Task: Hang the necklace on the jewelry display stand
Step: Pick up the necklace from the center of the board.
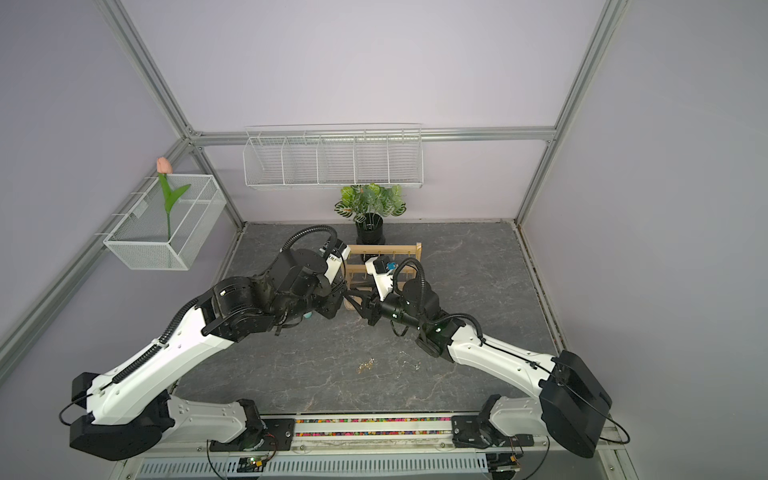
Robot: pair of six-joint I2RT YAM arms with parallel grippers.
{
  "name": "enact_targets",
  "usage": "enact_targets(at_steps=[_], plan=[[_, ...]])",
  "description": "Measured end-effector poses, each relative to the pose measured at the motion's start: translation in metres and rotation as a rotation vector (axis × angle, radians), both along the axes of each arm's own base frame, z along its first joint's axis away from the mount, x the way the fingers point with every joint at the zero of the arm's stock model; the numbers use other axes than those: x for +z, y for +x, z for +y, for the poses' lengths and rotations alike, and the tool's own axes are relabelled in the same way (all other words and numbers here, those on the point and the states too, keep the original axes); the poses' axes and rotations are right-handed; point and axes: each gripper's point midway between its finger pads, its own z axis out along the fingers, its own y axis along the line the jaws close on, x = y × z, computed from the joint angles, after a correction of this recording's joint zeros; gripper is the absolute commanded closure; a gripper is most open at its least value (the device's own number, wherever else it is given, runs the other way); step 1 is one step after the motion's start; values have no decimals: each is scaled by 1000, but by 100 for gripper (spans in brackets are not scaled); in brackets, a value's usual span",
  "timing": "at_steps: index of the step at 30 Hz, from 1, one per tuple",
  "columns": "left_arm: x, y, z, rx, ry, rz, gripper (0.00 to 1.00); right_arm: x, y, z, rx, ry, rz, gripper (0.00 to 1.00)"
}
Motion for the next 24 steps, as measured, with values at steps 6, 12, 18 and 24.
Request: enact_targets(at_steps=[6,12,18,24], plan=[[1,0,-1,-2,-7,0,100,2,5,6,1,11,-2,58],[15,-5,-2,-21,-75,-6,100,-7,11,13,0,13,10,56],[24,-9,-1,-26,-118,-11,100,-4,13,17,1,46,1,70],[25,-8,-2,-23,-125,-10,100,8,12,16,-11,95,-32,81]])
